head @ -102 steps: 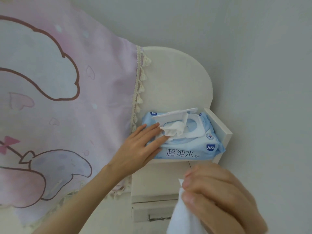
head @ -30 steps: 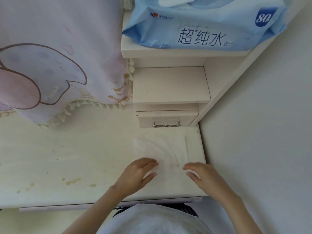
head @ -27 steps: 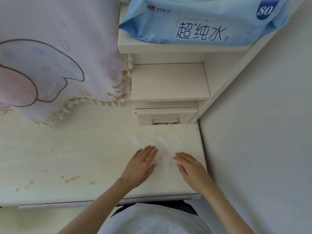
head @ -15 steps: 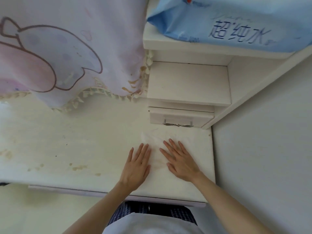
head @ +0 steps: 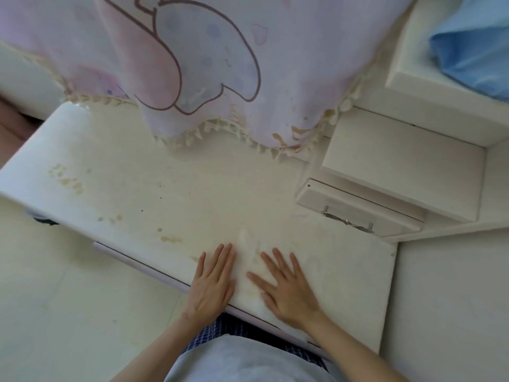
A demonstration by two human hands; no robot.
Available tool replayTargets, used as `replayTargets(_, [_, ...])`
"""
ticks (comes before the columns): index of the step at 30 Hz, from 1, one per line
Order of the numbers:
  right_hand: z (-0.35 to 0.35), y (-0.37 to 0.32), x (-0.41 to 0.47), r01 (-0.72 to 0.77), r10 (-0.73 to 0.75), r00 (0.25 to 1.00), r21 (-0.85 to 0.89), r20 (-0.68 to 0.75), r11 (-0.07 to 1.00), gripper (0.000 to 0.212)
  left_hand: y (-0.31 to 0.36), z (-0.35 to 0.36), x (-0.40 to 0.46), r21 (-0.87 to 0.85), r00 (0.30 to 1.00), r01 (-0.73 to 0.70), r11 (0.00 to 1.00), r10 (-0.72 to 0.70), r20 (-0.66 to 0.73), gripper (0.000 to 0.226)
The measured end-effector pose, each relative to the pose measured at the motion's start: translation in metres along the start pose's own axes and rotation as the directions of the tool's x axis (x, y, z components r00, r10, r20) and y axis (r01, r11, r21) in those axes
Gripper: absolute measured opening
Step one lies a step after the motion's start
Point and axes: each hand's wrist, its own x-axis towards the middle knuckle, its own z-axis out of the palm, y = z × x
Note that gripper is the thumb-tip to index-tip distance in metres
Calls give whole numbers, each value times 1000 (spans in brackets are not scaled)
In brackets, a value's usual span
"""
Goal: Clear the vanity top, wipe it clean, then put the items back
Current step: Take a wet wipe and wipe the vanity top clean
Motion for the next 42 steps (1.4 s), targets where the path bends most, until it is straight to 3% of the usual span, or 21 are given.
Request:
replayTargets(2, [-5, 9, 28, -55, 55, 998, -27, -12, 998, 53, -5, 5, -1, 8, 1000, -5, 1000, 5, 0, 53])
replayTargets(6, [-15, 59, 13, -432, 430, 900, -3, -72, 902, 48, -9, 15, -7, 14, 1000, -13, 1000, 12, 8, 54])
replayTargets(10, [-7, 46, -42, -533, 534, 843, 31, -65, 846, 50, -8, 14, -8, -7, 1000, -6, 1000, 6, -29, 55])
replayTargets(12, [-2, 25, -41, -510, 512, 857, 37, -59, 859, 51, -6, 13, -10, -11, 999, -4, 1000, 4, -40, 54])
replayTargets(15, [4, 1, -10, -266, 266, 960, 13, -81, 964, 52, -3, 14, -22, -3, 999, -16, 1000, 16, -41, 53])
replayTargets(18, [-2, 12, 36, -90, 89, 994, -15, -62, 996, 59, 2, 13, -31, 27, 998, -14, 1000, 15, -55, 51])
replayTargets(21, [-13, 54, 49, -265, 264, 962, -5, -66, 964, 57, 13, 18, -44, 37, 999, 1, 999, 1, -33, 51])
replayTargets(24, [-17, 79, 5, -402, 400, 910, 1, -109, 916, 54, 24, 23, -54, 32, 999, 32, 999, -31, -17, 51])
replayTargets(28, [-4, 40, -36, -340, 338, 936, -1, -98, 940, 56, 33, 28, -59, 7, 995, 95, 995, -95, 0, 51])
replayTargets(33, [-5, 14, 20, -54, 53, 998, -17, -43, 998, 54, 37, 30, -57, 14, 990, 140, 990, -140, 7, 52])
replayTargets(35, [-7, 34, 25, -121, 120, 992, -36, -26, 992, 53, 41, 29, -59, 14, 989, 144, 989, -144, 21, 53])
replayTargets(38, [-12, 63, 3, -372, 371, 928, -23, -46, 928, 51, 42, 28, -58, 18, 988, 155, 988, -155, 7, 53])
replayTargets(42, [-9, 68, -33, -398, 398, 917, -9, -28, 917, 54, 39, 25, -59, 15, 989, 148, 989, -148, 8, 52])
